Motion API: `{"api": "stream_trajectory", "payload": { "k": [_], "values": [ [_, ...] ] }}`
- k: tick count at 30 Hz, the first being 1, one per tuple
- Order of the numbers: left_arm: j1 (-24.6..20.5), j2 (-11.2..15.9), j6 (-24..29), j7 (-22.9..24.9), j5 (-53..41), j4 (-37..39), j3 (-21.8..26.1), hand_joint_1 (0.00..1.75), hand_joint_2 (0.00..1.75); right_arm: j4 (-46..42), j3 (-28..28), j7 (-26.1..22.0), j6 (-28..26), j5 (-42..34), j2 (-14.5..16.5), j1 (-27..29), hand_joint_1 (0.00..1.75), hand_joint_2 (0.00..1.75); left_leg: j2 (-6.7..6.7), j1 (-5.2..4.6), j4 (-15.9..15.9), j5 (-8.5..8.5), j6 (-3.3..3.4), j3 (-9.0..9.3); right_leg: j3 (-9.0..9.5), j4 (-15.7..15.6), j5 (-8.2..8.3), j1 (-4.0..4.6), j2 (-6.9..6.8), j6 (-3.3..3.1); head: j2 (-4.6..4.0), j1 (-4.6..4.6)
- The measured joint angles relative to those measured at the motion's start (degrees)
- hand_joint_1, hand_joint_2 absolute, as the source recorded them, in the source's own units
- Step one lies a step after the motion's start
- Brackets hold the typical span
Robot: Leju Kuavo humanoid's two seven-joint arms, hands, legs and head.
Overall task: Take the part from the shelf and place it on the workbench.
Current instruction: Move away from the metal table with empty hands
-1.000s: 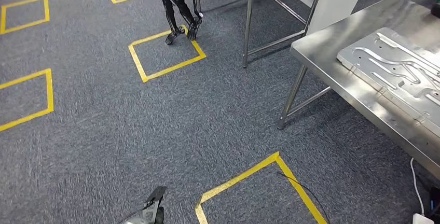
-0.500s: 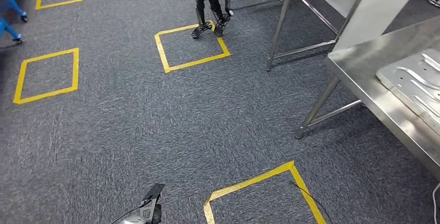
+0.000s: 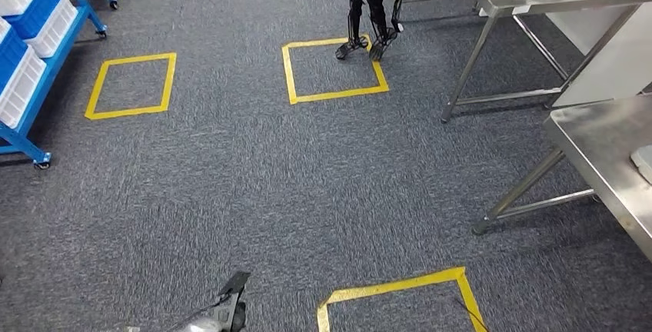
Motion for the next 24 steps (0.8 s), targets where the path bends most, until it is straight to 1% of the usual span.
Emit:
{"api": "stream_trajectory", "payload": {
  "k": [1, 2, 3, 4, 5, 6, 7, 8, 9, 10, 11, 12, 13, 14, 15, 16, 17, 18, 19, 20, 21, 22, 23, 24],
  "values": [
    [0.0, 0.1, -0.2, 0.1, -0.3, 0.0, 0.0, 0.0, 0.0, 0.0, 0.0, 0.0, 0.1, 0.0, 0.1, 0.0, 0.0, 0.0, 1.52, -0.02, 1.9, -1.04, -0.32, -0.93, 0.45, -0.5, 0.18, -0.23, -0.66, -0.19, 0.0, -0.22],
    [-0.1, 0.0, -0.5, 0.2, -0.6, 0.0, -0.1, 0.0, 0.0, 0.0, 0.0, 0.0, 0.1, 0.0, 0.1, 0.0, 0.0, 0.0, 3.16, 0.14, 4.9, -2.49, -0.68, -2.4, 0.8, -0.8, 0.19, -0.27, -1.32, -0.31, 0.0, -0.43],
    [-0.3, 0.0, -0.7, 0.3, -0.9, 0.0, -0.2, 0.0, 0.0, 0.0, 0.0, 0.0, 0.2, 0.1, 0.1, 0.0, 0.0, 0.0, 4.15, 0.35, 8.6, -4.02, -1.06, -4.34, 1.0, -0.9, 0.09, -0.33, -2.04, -0.37, 0.0, -0.63],
    [-0.4, 0.0, -0.9, 0.4, -1.1, 0.0, -0.4, 0.0, 0.0, 0.0, 0.0, 0.0, 0.3, 0.1, 0.2, 0.1, 0.0, 0.0, 4.62, 0.64, 12.0, -5.05, -1.46, -6.21, 1.13, -0.9, -0.07, -0.44, -2.81, -0.29, 0.0, -0.67],
    [-0.3, 0.0, -1.0, 0.5, -1.2, 0.0, -0.5, 0.0, 0.0, 0.0, 0.0, 0.0, 0.3, 0.1, 0.2, 0.1, 0.0, 0.0, 4.87, 0.95, 13.8, -5.18, -1.86, -7.38, 1.24, -0.8, -0.29, -0.64, -3.49, -0.09, 0.0, -0.66],
    [-0.3, 0.0, -1.0, 0.6, -1.2, 0.0, -0.7, 0.0, 0.0, 0.0, 0.1, 0.0, 0.3, 0.1, 0.2, 0.1, 0.0, 0.0, 5.12, 1.29, 13.6, -4.26, -2.31, -7.47, 1.35, -0.6, -0.57, -0.94, -4.13, 0.21, 0.0, -0.67],
    [-0.2, 0.1, -1.0, 0.7, -1.2, 0.0, -0.7, 0.0, 0.0, 0.0, 0.1, 0.0, 0.3, 0.1, 0.2, 0.1, 0.0, 0.0, 5.6, 1.64, 11.3, -2.49, -2.78, -6.42, 1.49, -0.4, -0.92, -1.29, -4.71, 0.64, 0.0, -0.69],
    [-0.2, 0.1, -1.0, 0.7, -1.2, 0.0, -0.8, 0.0, 0.0, 0.0, 0.1, 0.0, 0.3, 0.1, 0.2, 0.1, 0.0, 0.0, 6.71, 1.98, 7.5, -0.5, -3.3, -4.57, 1.64, 0.0, -1.34, -1.54, -5.23, 1.2, 0.0, -0.75],
    [-0.3, 0.0, -1.0, 0.7, -1.2, 0.0, -0.8, 0.0, 0.0, 0.0, 0.1, 0.0, 0.3, 0.1, 0.2, 0.1, 0.0, 0.0, 8.0, 2.05, 4.2, 0.78, -3.66, -2.79, 1.74, 0.4, -1.83, -1.53, -5.7, 1.83, 0.0, -0.97],
    [-0.4, -0.1, -1.0, 0.7, -1.2, 0.0, -0.8, 0.0, 0.0, 0.0, 0.1, 0.0, 0.2, 0.1, 0.1, 0.0, 0.0, 0.0, 8.88, 2.12, 1.8, 1.47, -3.55, -1.61, 1.85, 0.8, -2.3, -1.4, -6.16, 2.43, 0.0, -1.05],
    [-0.5, -0.1, -1.1, 0.7, -1.2, 0.0, -0.8, 0.0, 0.0, 0.0, 0.2, 0.0, 0.2, 0.1, 0.1, 0.0, 0.0, 0.0, 9.36, 2.08, 0.8, 1.47, -3.17, -1.11, 2.05, 0.9, -2.64, -1.19, -6.59, 2.91, 0.0, -1.0],
    [-0.6, -0.2, -1.1, 0.7, -1.2, 0.0, -0.8, 0.0, 0.0, 0.0, 0.3, 0.0, 0.2, 0.1, 0.1, -0.1, 0.0, 0.0, 9.02, 1.92, 0.9, 1.11, -2.54, -1.2, 2.3, 0.9, -2.82, -1.04, -7.0, 3.25, 0.0, -0.89],
    [-0.6, -0.1, -1.1, 0.7, -1.2, 0.0, -0.8, 0.0, 0.0, 0.0, 0.4, 0.0, 0.2, 0.1, 0.1, -0.1, 0.0, 0.0, 8.28, 1.98, 1.0, 1.08, -1.81, -1.38, 2.64, 0.7, -2.91, -1.13, -7.47, 3.47, 0.0, -0.67],
    [-0.5, -0.1, -1.1, 0.7, -1.3, 0.0, -0.8, 0.0, 0.0, 0.0, 0.7, 0.0, 0.2, 0.1, 0.1, -0.2, 0.0, 0.0, 7.65, 1.94, 1.0, 1.01, -1.3, -1.4, 2.9, 0.6, -3.17, -1.31, -7.47, 3.68, 0.0, -0.4],
    [-0.5, 0.0, -1.2, 0.8, -1.4, 0.0, -0.8, 0.0, 0.0, 0.0, 0.8, 0.0, 0.2, 0.1, 0.1, -0.3, 0.0, 0.0, 7.05, 1.92, 1.0, 1.01, -0.88, -1.37, 2.81, 1.2, -3.87, -1.46, -6.85, 3.8, 0.0, -0.23],
    [-0.6, 0.0, -1.3, 0.9, -1.7, 0.0, -0.8, 0.0, 0.0, 0.0, 0.9, 0.0, 0.2, 0.0, 0.1, -0.3, 0.0, 0.0, 6.45, 1.88, 0.9, 1.03, -0.52, -1.3, 2.11, 2.9, -5.12, -1.54, -5.84, 3.82, 0.0, 0.01],
    [-0.8, 0.0, -1.5, 1.2, -2.0, 0.0, -0.8, 0.0, 0.0, 0.0, 1.0, 0.0, 0.1, -0.1, 0.1, -0.3, 0.0, 0.0, 5.85, 1.78, 0.9, 1.03, -0.22, -1.26, 0.58, 6.2, -6.92, -1.46, -4.52, 3.71, 0.0, 0.33],
    [-1.0, -0.1, -1.7, 1.5, -2.5, 0.0, -0.8, 0.0, 0.0, 0.0, 1.0, 0.0, 0.1, -0.3, 0.1, -0.3, 0.0, 0.0, 5.26, 1.59, 0.9, 1.02, 0.0, -1.26, -1.49, 10.3, -8.74, -1.2, -3.48, 3.47, 0.0, 0.49],
    [-1.2, -0.1, -1.8, 1.9, -2.8, 0.0, -0.9, 0.0, 0.0, 0.0, 1.0, 0.0, -0.1, -0.6, 0.1, -0.1, 0.0, 0.0, 4.58, 1.33, 0.9, 0.99, 0.23, -1.26, -3.75, 14.4, -10.11, -0.88, -2.95, 3.2, 0.0, 0.61],
    [-1.3, -0.2, -1.9, 2.3, -3.2, 0.0, -1.0, 0.0, 0.0, 0.0, 1.0, 0.0, -0.2, -0.9, 0.1, 0.1, 0.0, 0.0, 3.84, 1.02, 0.9, 0.95, 0.42, -1.2, -5.57, 17.4, -10.56, -0.51, -2.71, 2.84, 0.0, 0.65],
    [-1.4, -0.3, -2.0, 2.6, -3.5, 0.0, -1.3, 0.0, 0.0, 0.0, 1.0, 0.0, -0.3, -1.1, 0.1, 0.3, 0.0, 0.0, 3.07, 0.68, 0.9, 0.92, 0.54, -1.1, -6.39, 18.0, -9.77, -0.15, -2.57, 2.35, 0.0, 0.65],
    [-1.4, -0.3, -2.0, 2.8, -3.7, 0.0, -1.5, 0.0, 0.0, 0.0, 1.0, -0.1, -0.3, -1.2, 0.1, 0.5, 0.0, 0.0, 2.28, 0.34, 0.9, 0.9, 0.62, -0.95, -6.19, 16.3, -7.94, 0.23, -2.33, 1.69, 0.0, 0.64],
    [-1.5, -0.4, -2.0, 2.9, -3.9, 0.0, -1.7, 0.0, 0.0, 0.0, 1.0, -0.1, -0.4, -1.3, 0.1, 0.6, 0.0, 0.0, 1.53, 0.06, 0.8, 0.9, 0.66, -0.79, -5.05, 12.8, -5.45, 0.7, -1.71, 0.87, 0.0, 0.63],
    [-1.6, -0.5, -2.1, 3.0, -4.0, 0.0, -1.8, 0.0, 0.0, 0.0, 1.0, -0.1, -0.4, -1.4, 0.0, 0.7, 0.0, 0.0, 0.89, -0.14, 0.8, 0.9, 0.69, -0.69, -3.63, 8.8, -3.39, 1.11, -0.45, -0.07, 0.0, 0.57]
  ]
}}
